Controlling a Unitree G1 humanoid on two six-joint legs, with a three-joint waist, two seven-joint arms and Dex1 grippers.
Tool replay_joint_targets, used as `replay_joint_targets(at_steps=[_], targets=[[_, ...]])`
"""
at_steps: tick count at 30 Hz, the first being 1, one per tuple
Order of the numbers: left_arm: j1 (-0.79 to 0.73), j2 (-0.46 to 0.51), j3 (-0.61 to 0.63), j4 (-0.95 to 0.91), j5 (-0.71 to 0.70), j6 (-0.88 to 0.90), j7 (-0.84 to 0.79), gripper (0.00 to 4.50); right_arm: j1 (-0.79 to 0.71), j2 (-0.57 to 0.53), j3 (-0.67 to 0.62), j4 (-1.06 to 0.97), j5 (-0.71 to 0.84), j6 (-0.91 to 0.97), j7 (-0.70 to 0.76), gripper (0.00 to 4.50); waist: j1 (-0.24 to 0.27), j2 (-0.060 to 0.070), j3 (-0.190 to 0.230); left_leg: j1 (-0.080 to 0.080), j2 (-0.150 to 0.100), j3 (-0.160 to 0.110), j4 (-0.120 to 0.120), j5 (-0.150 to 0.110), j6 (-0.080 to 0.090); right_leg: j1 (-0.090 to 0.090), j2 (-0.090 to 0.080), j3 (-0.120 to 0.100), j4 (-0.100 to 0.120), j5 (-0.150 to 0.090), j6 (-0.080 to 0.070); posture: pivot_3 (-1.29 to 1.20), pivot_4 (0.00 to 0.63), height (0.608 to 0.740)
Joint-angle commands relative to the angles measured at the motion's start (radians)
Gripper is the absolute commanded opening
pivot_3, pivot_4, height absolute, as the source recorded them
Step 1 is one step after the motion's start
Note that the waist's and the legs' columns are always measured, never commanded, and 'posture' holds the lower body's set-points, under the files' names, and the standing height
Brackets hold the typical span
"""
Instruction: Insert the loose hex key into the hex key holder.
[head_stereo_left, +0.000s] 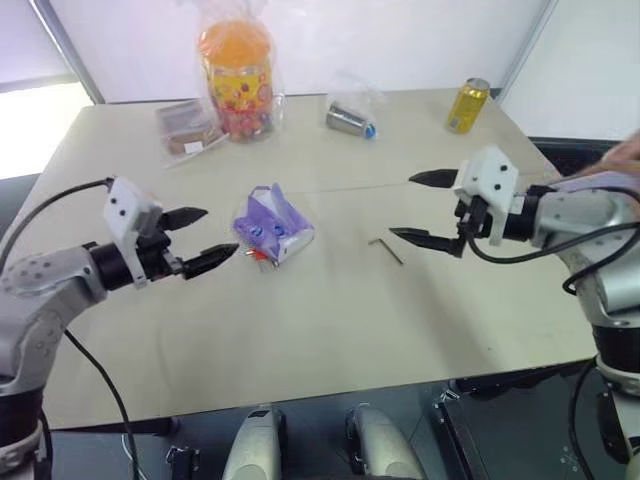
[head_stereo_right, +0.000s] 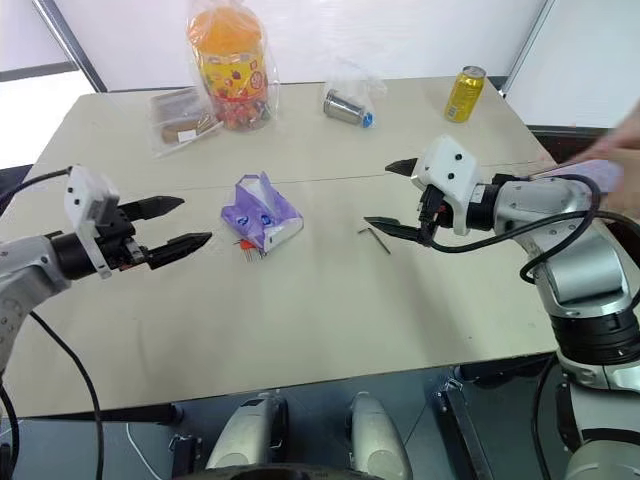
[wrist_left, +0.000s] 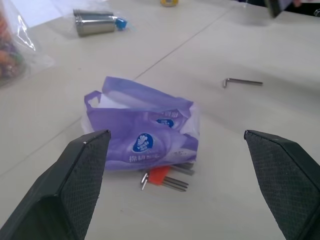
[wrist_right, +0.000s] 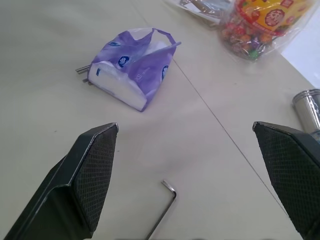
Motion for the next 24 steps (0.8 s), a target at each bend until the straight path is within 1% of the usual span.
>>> replay_joint_targets(at_steps=[1,5,11,19,21,24], targets=[[-0.036,0.028,0.021,0.006,-0.015,-0.003,-0.026,4.48,-0.022,-0.016,-0.04,-0.032,0.007,0.001,-0.011,4.5,0.0,0.0,0.0,0.0,0.0,0.0,0.0,0.0,0.0,0.0,0.0,0.0,0.0,0.0,0.0,0.0,0.15,0.74],[-0.072,0.019,0.022,0.009,-0.059,0.033,-0.033,4.48,-0.011,-0.02,-0.048,-0.041,0.008,0.001,-0.015,4.5,0.001,0.0,0.0,0.0,0.0,0.0,0.0,0.0,0.0,0.0,0.0,0.0,0.0,0.0,0.0,0.0,0.15,0.74],[-0.089,0.023,-0.03,0.016,-0.023,0.028,-0.035,4.48,-0.001,-0.021,-0.052,-0.046,0.009,0.002,-0.017,4.5,-0.001,0.0,0.0,0.0,0.0,0.0,0.0,0.0,0.0,0.0,0.0,0.0,0.0,0.001,0.001,0.0,0.15,0.74],[-0.103,0.04,-0.058,0.036,-0.015,0.028,-0.074,4.48,0.008,-0.02,-0.045,-0.061,0.015,0.018,-0.015,4.5,0.0,0.0,0.0,0.0,0.0,0.0,0.0,0.0,0.0,0.0,0.0,0.0,0.0,0.001,0.001,0.0,0.15,0.74],[-0.102,0.046,-0.062,0.045,-0.008,0.015,-0.096,4.48,0.012,-0.022,-0.043,-0.071,0.019,0.026,-0.013,4.5,0.0,0.0,0.0,0.0,0.0,0.0,0.0,0.0,0.0,0.0,0.0,0.0,0.0,0.001,0.001,0.0,0.15,0.74],[-0.086,0.049,-0.093,0.073,0.043,-0.034,-0.129,4.48,0.03,-0.023,-0.045,-0.094,0.026,0.036,-0.016,4.5,0.0,0.0,0.0,0.0,0.0,0.0,0.0,0.0,0.0,0.0,0.0,0.0,0.0,0.001,0.001,0.0,0.15,0.74]])
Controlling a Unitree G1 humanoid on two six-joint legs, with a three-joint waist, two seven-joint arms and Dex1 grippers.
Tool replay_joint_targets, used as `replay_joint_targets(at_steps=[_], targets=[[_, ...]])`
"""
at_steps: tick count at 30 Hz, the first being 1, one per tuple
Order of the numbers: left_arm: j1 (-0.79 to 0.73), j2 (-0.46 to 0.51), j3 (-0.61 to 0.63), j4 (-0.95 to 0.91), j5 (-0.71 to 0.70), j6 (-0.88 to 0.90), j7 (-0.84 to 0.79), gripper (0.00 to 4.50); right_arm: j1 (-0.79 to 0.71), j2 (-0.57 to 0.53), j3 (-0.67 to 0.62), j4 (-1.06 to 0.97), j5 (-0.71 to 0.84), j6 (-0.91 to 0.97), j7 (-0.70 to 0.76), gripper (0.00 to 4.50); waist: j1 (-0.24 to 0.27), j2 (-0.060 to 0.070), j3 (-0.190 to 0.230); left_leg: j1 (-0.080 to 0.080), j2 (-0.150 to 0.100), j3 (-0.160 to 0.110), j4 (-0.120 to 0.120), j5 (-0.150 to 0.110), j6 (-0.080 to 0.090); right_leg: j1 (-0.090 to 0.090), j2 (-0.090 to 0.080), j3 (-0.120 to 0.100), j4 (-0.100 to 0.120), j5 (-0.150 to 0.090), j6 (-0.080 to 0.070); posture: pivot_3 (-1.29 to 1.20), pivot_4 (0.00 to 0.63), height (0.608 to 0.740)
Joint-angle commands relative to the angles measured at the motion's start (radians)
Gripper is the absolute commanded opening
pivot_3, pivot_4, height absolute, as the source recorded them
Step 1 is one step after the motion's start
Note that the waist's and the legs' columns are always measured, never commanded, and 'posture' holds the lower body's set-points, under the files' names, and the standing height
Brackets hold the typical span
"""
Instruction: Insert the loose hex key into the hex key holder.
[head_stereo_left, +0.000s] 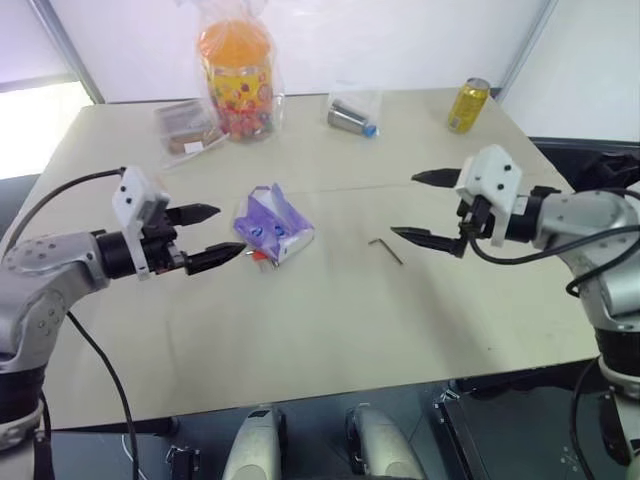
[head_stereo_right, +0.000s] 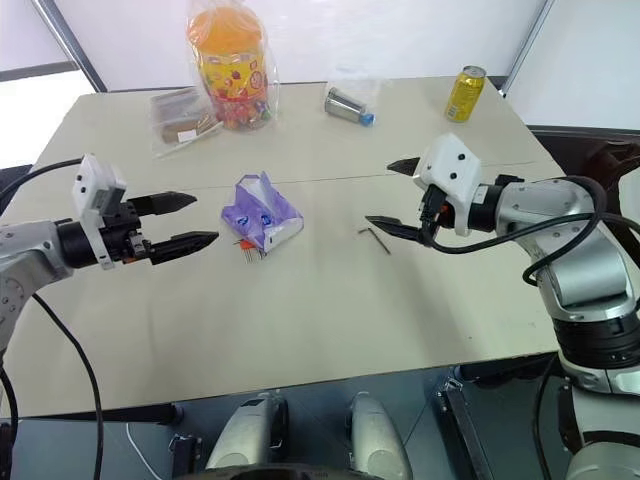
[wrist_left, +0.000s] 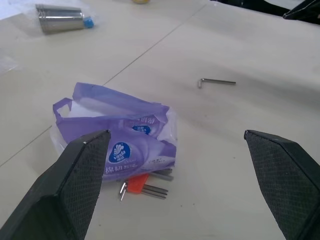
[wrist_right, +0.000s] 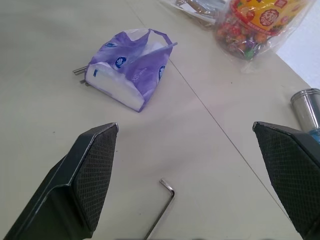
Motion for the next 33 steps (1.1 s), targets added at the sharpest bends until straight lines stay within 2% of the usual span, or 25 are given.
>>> replay_joint_targets(at_steps=[1,15,29,30,31,33], targets=[[-0.001,0.01,-0.023,0.021,0.05,-0.06,-0.033,4.48,0.009,-0.018,-0.04,-0.059,0.02,0.013,-0.004,4.5,0.001,0.0,0.0,0.0,0.0,0.0,0.0,0.0,0.0,0.0,0.0,0.0,0.0,0.0,0.0,0.0,0.15,0.74],[-0.157,-0.185,-0.252,0.286,0.295,-0.269,-0.021,4.48,0.064,-0.02,-0.078,-0.134,0.037,0.053,-0.055,4.5,0.006,0.0,0.0,-0.001,0.0,-0.001,0.001,0.0,0.0,0.0,0.0,0.0,0.001,0.001,0.001,0.0,0.15,0.74],[-0.328,-0.343,-0.39,0.737,0.554,-0.553,-0.008,4.48,0.135,-0.036,-0.138,-0.241,0.047,0.137,-0.143,4.5,0.005,0.0,0.0,-0.001,-0.001,-0.001,0.002,0.0,0.0,0.0,0.001,0.0,0.001,0.001,0.001,0.0,0.15,0.74],[-0.337,-0.349,-0.392,0.759,0.565,-0.567,-0.005,3.94,0.135,-0.035,-0.141,-0.245,0.051,0.144,-0.148,4.5,0.005,0.0,0.0,-0.001,-0.001,-0.001,0.002,0.0,0.0,0.0,0.001,0.0,0.001,0.001,0.001,0.0,0.15,0.74],[-0.345,-0.357,-0.392,0.777,0.572,-0.579,-0.006,3.64,0.134,-0.035,-0.143,-0.248,0.054,0.15,-0.152,4.5,0.005,0.0,0.0,-0.001,-0.001,-0.001,0.002,0.0,0.0,0.0,0.001,0.0,0.001,0.001,0.001,0.0,0.15,0.74],[-0.357,-0.374,-0.385,0.802,0.576,-0.593,-0.009,2.58,0.137,-0.036,-0.145,-0.251,0.055,0.153,-0.156,4.5,0.004,0.0,0.0,-0.001,-0.001,-0.001,0.002,0.0,0.0,0.0,0.001,0.0,0.002,0.001,0.001,0.0,0.15,0.74]])
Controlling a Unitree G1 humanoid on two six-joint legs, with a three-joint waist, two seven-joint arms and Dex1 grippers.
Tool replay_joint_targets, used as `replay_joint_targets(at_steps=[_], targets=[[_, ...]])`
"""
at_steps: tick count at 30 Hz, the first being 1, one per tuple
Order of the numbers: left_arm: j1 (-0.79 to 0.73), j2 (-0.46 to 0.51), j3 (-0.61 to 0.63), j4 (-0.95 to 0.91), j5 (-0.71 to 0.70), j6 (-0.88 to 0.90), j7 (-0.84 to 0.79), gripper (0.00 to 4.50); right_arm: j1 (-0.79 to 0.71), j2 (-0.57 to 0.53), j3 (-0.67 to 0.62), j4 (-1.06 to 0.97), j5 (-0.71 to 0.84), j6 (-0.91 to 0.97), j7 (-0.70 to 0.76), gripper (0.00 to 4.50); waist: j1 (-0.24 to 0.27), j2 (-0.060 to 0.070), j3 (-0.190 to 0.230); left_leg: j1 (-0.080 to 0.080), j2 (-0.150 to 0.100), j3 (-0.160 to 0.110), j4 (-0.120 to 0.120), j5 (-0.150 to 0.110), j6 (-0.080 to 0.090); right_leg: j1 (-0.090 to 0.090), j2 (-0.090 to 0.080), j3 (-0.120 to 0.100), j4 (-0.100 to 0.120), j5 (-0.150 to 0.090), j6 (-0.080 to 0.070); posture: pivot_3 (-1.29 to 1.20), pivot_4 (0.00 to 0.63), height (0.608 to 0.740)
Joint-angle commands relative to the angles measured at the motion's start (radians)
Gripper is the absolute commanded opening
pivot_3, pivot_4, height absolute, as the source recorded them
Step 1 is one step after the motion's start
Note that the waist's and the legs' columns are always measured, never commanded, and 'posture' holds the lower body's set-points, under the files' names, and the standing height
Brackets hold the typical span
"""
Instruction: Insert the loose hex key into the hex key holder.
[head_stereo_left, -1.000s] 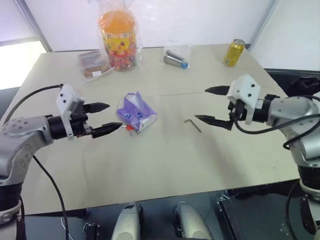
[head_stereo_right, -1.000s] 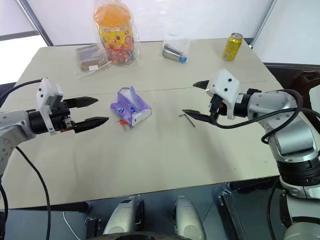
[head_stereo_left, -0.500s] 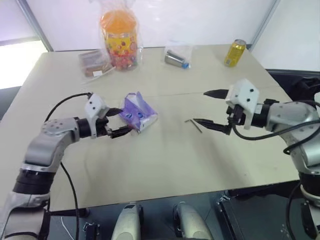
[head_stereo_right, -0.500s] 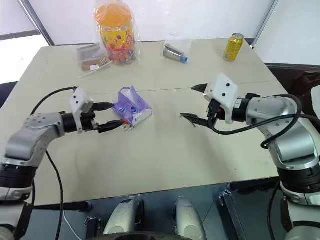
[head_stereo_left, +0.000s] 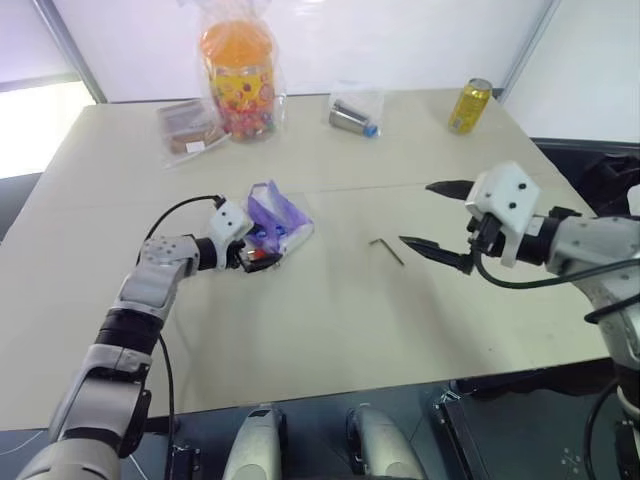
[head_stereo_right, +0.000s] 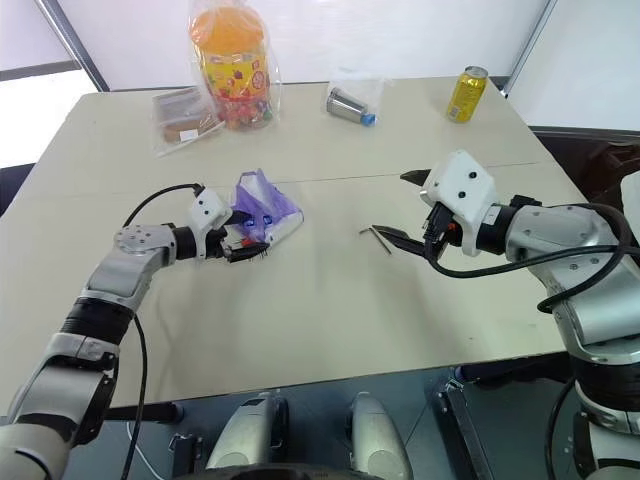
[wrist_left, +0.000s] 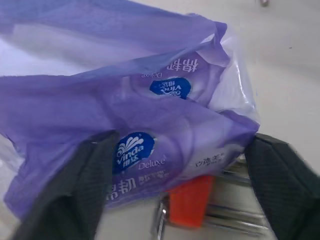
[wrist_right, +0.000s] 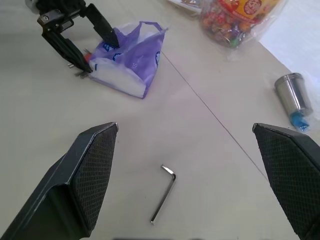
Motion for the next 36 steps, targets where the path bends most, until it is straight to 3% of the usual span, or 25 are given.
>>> replay_joint_targets(at_steps=[1,5,15,22,27,33,34,36], targets=[[-0.032,-0.017,0.008,0.035,0.02,-0.042,0.0,2.06,-0.006,-0.012,-0.036,-0.039,0.013,0.003,-0.014,4.5,0.0,0.0,0.0,0.0,0.0,0.0,0.0,0.0,0.0,0.0,0.0,0.0,0.0,0.0,0.0,0.0,0.15,0.74],[-0.043,-0.04,0.026,0.039,0.018,-0.04,0.02,0.03,-0.006,-0.007,-0.038,-0.043,0.014,0.01,-0.03,4.5,-0.001,0.0,0.0,0.0,0.0,0.0,0.0,0.0,0.0,0.0,0.0,0.0,0.001,0.0,0.0,0.0,0.15,0.74],[-0.003,-0.014,0.149,-0.18,-0.023,0.106,0.157,0.03,-0.038,0.008,0.0,-0.019,0.021,-0.001,-0.029,4.5,-0.002,0.0,0.0,0.0,0.0,-0.001,0.0,0.0,0.0,0.0,0.0,0.0,0.001,0.0,0.0,0.0,0.15,0.74],[0.227,0.048,0.515,-0.55,0.059,0.397,0.6,0.03,-0.12,0.104,0.126,0.081,-0.007,-0.065,-0.005,4.5,-0.032,0.0,0.0,0.001,0.002,-0.003,-0.001,0.0,0.0,0.0,0.001,-0.001,0.003,0.0,0.0,0.0,0.15,0.74],[0.387,0.061,0.737,-0.618,0.075,0.512,0.74,0.03,-0.201,0.168,0.21,0.181,-0.03,-0.127,0.042,4.5,-0.031,0.0,0.0,0.001,0.002,-0.003,-0.001,0.0,0.0,-0.001,-0.001,-0.001,0.003,0.0,0.0,0.0,0.15,0.74],[0.495,0.026,0.827,-0.67,0.055,0.616,0.798,0.03,-0.262,0.213,0.255,0.27,-0.06,-0.186,0.089,4.5,-0.005,-0.003,0.0,0.001,0.001,-0.003,0.0,0.0,0.0,0.0,-0.003,-0.003,0.003,0.0,0.0,0.0,0.15,0.74],[0.501,0.018,0.835,-0.676,0.05,0.632,0.805,0.74,-0.267,0.217,0.259,0.277,-0.062,-0.191,0.094,4.5,-0.002,-0.003,0.0,0.001,0.001,-0.003,0.0,0.0,0.0,0.0,-0.004,-0.003,0.003,0.0,0.0,0.0,0.15,0.74],[0.508,0.01,0.843,-0.681,0.047,0.651,0.814,1.54,-0.275,0.224,0.264,0.285,-0.067,-0.195,0.1,4.5,0.002,-0.003,-0.001,0.001,0.002,-0.002,0.0,0.0,0.0,0.001,-0.005,-0.003,0.003,0.0,0.0,0.0,0.15,0.74]])
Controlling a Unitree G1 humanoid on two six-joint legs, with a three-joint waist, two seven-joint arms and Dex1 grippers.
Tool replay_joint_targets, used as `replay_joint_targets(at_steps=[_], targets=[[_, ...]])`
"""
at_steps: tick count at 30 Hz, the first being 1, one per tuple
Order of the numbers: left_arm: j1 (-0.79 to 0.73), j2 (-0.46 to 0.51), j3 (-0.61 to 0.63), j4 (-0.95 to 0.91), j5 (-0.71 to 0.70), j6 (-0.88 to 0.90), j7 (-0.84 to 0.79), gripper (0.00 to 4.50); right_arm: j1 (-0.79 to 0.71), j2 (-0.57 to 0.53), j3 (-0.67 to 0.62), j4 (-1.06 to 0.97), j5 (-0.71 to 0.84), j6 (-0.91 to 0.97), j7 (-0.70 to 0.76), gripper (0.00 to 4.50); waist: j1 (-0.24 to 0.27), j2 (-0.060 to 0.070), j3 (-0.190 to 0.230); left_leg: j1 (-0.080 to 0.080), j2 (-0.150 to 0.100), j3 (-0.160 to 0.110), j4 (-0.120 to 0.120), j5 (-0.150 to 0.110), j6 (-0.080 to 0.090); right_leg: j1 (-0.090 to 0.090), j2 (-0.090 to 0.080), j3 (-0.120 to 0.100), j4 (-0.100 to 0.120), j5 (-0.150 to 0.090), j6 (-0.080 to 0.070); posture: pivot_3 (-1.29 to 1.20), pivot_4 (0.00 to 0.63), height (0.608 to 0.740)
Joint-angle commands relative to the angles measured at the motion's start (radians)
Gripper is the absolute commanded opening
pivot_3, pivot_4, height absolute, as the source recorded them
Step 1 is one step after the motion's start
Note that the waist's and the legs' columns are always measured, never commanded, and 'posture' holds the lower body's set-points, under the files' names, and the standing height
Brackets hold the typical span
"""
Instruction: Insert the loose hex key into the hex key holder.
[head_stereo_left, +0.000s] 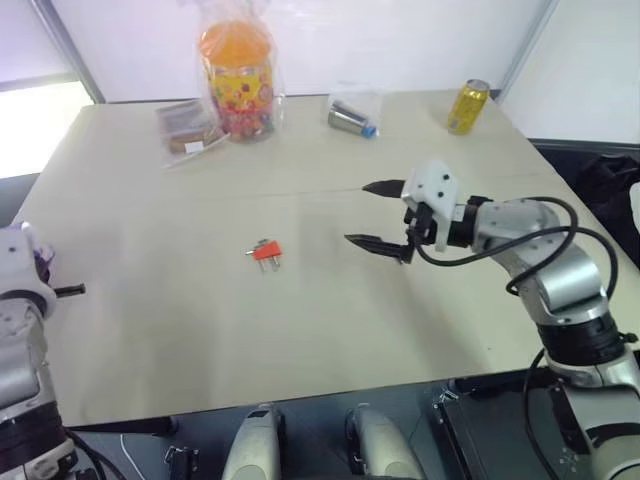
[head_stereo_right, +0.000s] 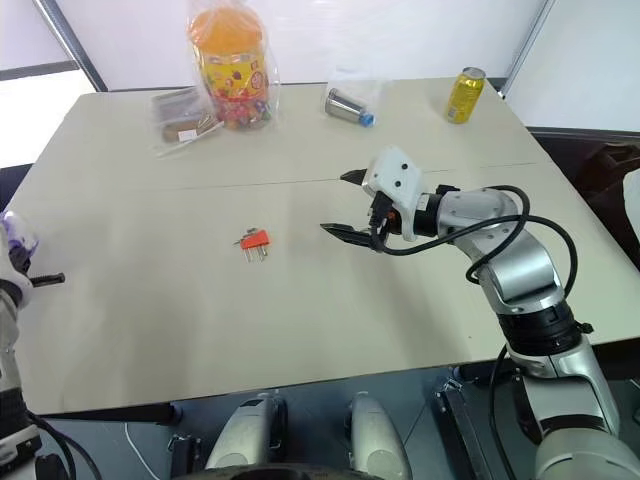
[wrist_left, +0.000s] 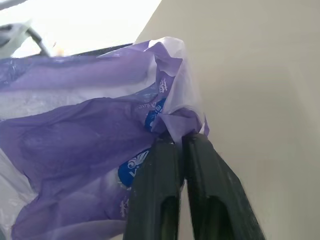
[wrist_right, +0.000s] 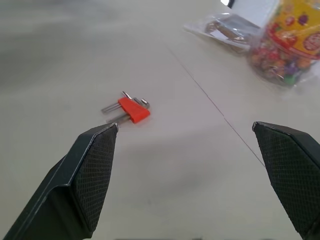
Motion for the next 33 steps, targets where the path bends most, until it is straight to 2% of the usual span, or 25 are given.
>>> replay_joint_targets(at_steps=[1,4,6,12,18,21,24,28,33], targets=[[-0.003,-0.001,0.039,-0.048,-0.017,0.026,0.027,2.05,-0.032,0.009,-0.009,-0.001,-0.009,-0.028,0.014,4.5,0.0,0.0,0.0,0.0,0.0,0.0,0.0,0.0,0.0,0.0,0.0,0.0,0.0,0.0,0.0,0.0,0.15,0.74],[-0.019,0.0,0.033,-0.04,-0.027,0.013,0.038,3.64,-0.031,0.012,-0.01,0.002,-0.014,-0.03,0.021,4.5,-0.003,0.0,0.0,0.0,0.0,0.0,0.0,0.0,0.0,0.0,-0.001,0.0,0.0,0.0,0.0,0.0,0.15,0.74],[-0.037,0.004,0.023,-0.037,-0.039,-0.018,0.03,4.48,-0.027,0.013,-0.012,-0.002,-0.015,-0.026,0.021,4.5,-0.004,0.0,0.0,0.0,0.0,-0.001,-0.001,0.0,0.0,0.0,-0.001,0.0,0.0,0.0,0.0,0.0,0.15,0.74],[-0.105,0.017,-0.076,-0.123,-0.127,-0.09,-0.084,4.48,-0.003,0.014,-0.011,-0.009,-0.017,-0.019,0.022,4.5,-0.001,0.0,0.0,0.0,0.0,-0.001,-0.001,0.0,0.0,0.0,-0.003,0.0,0.0,0.0,-0.001,0.0,0.15,0.74],[-0.217,0.021,-0.181,-0.2,-0.222,-0.014,-0.147,4.48,-0.028,0.064,0.028,0.1,-0.038,-0.054,0.045,4.5,-0.009,-0.001,0.0,0.0,-0.002,0.0,-0.002,0.0,0.0,-0.001,-0.008,0.0,0.0,0.0,0.0,0.0,0.15,0.74],[-0.237,0.027,-0.243,-0.218,-0.282,0.014,-0.217,4.48,-0.068,0.126,0.083,0.254,-0.101,-0.146,0.056,4.5,-0.014,0.0,0.0,0.0,-0.003,0.0,-0.002,0.0,0.0,-0.001,-0.004,0.0,0.0,0.0,0.0,0.0,0.15,0.74],[-0.216,0.04,-0.289,-0.217,-0.334,0.023,-0.3,4.48,-0.148,0.228,0.135,0.505,-0.192,-0.287,0.031,4.5,-0.023,0.0,0.0,0.0,-0.003,0.002,-0.001,0.0,0.0,-0.001,-0.001,0.0,-0.001,0.0,0.0,0.0,0.15,0.74],[-0.158,0.066,-0.303,-0.233,-0.39,0.041,-0.372,4.48,-0.237,0.321,0.16,0.786,-0.303,-0.475,-0.051,4.5,-0.034,0.0,0.0,0.001,-0.002,0.001,-0.003,0.0,-0.001,-0.001,0.001,0.0,0.0,0.0,0.0,0.0,0.15,0.74],[-0.108,0.097,-0.275,-0.261,-0.44,0.07,-0.396,4.48,-0.313,0.407,0.174,1.028,-0.393,-0.637,-0.114,4.5,-0.036,0.0,0.0,0.0,-0.001,0.001,-0.003,0.0,-0.001,-0.002,0.001,0.0,-0.001,0.0,0.0,0.0,0.15,0.74]])
